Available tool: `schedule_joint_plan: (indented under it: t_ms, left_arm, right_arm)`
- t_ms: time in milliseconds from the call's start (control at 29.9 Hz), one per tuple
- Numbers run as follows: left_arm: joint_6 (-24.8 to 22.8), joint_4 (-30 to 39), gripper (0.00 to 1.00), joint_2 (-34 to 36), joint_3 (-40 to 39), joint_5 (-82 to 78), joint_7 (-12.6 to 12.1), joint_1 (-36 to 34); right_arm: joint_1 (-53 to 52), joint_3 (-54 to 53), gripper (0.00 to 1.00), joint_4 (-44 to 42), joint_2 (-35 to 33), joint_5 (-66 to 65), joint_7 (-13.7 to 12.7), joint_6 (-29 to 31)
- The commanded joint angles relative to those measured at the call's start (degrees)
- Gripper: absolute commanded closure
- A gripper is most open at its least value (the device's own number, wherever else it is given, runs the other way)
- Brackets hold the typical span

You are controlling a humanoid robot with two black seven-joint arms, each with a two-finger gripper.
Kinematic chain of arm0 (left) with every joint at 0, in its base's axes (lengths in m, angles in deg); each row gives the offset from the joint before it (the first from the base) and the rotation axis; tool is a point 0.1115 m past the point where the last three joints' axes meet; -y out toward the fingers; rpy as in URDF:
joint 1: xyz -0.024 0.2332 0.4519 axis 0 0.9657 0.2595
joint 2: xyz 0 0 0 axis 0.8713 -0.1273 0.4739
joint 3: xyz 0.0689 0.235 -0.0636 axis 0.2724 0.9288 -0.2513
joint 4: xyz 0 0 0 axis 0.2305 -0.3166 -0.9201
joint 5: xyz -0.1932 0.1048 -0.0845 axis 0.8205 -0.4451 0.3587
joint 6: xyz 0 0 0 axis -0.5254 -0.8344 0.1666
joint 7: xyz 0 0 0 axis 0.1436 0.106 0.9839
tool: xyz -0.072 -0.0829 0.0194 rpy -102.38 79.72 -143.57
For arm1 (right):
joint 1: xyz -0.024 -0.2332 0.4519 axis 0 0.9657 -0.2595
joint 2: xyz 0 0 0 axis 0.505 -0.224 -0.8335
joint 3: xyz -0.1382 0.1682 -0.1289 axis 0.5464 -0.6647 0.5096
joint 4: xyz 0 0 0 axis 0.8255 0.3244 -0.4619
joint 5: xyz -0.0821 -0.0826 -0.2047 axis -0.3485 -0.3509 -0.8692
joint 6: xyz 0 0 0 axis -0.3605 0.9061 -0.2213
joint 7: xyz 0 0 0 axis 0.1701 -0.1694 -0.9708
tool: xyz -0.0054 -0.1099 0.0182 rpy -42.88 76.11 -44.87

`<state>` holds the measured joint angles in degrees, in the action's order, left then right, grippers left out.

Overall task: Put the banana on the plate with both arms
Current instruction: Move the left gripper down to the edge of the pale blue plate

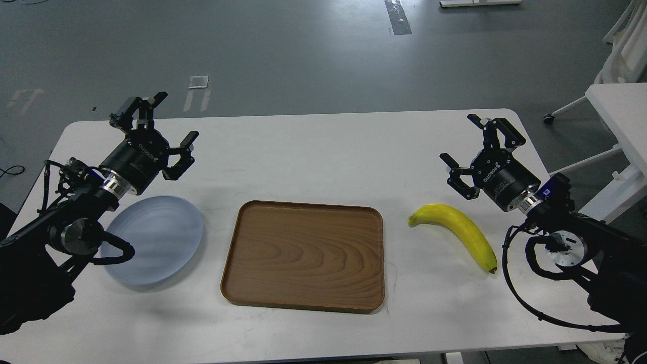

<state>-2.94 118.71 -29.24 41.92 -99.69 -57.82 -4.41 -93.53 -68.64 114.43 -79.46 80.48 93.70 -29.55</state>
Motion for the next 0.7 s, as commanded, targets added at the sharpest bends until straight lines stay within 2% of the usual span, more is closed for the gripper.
schedule_joint_plan:
  t_ms: [0, 201, 368, 502, 568, 669]
  left_arm:
    - [0.0, -0.1, 0.02, 0.6, -0.2, 0.0, 0.2, 0.6]
    - [0.0, -0.2, 0.02, 1.5, -0.2, 0.0, 0.0, 0.7]
    - [0.0, -4.0, 0.02, 1.4, -0.2, 0.2, 0.4, -1.0]
    - [0.0, -5.6, 0.02, 1.5, -1.1, 1.4, 2.0, -1.0]
    - [0.0, -5.5, 0.02, 1.4, -2.2, 2.2, 4.3, -1.0]
    - [0.0, -4.7, 0.02, 2.0, -1.5, 2.8, 4.5, -0.6]
  right_arm:
    - [0.5, 0.1, 0.01, -0.1, 0.0, -0.1, 0.0, 0.0]
    - [0.3, 0.1, 0.01, 0.0, 0.0, -0.1, 0.0, 0.0]
    - [-0.1, 0.6, 0.01, 0.0, 0.0, -0.1, 0.0, 0.0]
    - [-0.5, 0.9, 0.01, 0.0, 0.0, -0.1, 0.0, 0.0]
    - [-0.5, 0.9, 0.01, 0.1, 0.0, -0.1, 0.0, 0.0]
    - [-0.5, 0.9, 0.01, 0.1, 0.0, -0.1, 0.0, 0.0]
